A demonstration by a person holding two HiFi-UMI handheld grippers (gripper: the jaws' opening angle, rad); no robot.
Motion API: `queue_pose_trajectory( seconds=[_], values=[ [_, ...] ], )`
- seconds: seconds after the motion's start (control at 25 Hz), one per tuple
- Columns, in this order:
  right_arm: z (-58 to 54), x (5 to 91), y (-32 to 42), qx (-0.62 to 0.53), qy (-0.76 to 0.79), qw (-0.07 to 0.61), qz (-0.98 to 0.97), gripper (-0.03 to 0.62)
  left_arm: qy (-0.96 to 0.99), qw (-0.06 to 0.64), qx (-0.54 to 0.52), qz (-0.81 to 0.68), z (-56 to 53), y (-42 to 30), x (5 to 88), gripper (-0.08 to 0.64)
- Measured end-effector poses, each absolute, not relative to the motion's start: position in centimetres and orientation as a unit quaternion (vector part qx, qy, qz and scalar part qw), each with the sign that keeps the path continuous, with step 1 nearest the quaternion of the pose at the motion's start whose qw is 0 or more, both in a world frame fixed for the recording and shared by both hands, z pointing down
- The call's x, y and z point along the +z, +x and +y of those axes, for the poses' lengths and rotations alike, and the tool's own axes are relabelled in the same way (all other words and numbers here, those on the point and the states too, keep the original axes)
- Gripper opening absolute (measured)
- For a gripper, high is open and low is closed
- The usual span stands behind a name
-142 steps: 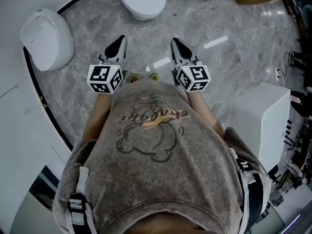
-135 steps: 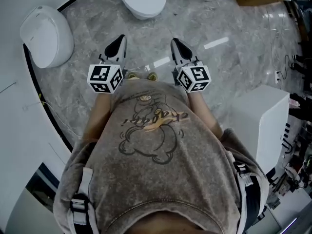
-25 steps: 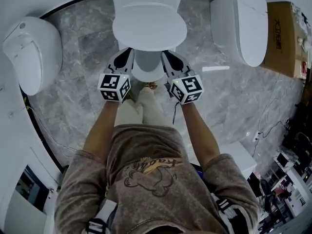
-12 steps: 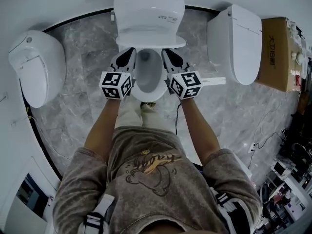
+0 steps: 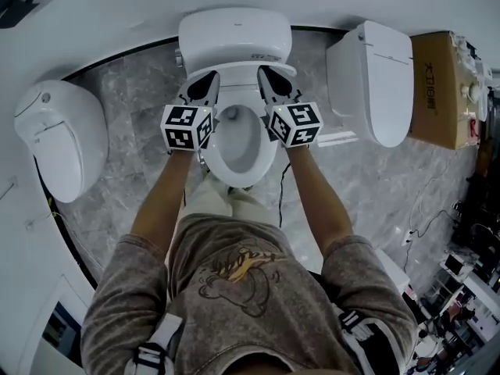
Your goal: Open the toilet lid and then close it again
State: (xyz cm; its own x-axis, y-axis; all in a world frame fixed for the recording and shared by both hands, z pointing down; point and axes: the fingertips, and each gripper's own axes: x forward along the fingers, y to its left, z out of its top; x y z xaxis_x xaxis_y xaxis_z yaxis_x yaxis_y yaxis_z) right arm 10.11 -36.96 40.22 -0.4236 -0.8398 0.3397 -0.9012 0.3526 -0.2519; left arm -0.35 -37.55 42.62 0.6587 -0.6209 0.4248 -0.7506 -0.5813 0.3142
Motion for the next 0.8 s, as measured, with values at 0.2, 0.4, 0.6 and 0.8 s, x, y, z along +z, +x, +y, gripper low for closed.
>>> queue_pose_trajectory(
  seconds=[0.2,0.4,0.6,0.8],
  values=[
    [-40.5,40.2,10.2,0.2,0.538,0.069,-0.816,0.028,0.882,0.233,0.132,-0.388,-41.0,0.1,43.0,0.009],
    [-43.0,40.6,10.2,0.199,0.542,0.069,-0.814,0.028,0.881,0.232,0.136,-0.388,-43.7,0.3,43.5,0.009],
    [-43.4,41.6,10.4,0.199,0.545,0.076,-0.811,0.028,0.885,0.229,0.129,-0.384,-45.1,0.9,43.3,0.009],
    [-43.3,41.5,10.3,0.197,0.54,0.078,-0.814,0.028,0.891,0.22,0.13,-0.376,-45.1,1.2,42.9,0.009]
  ],
)
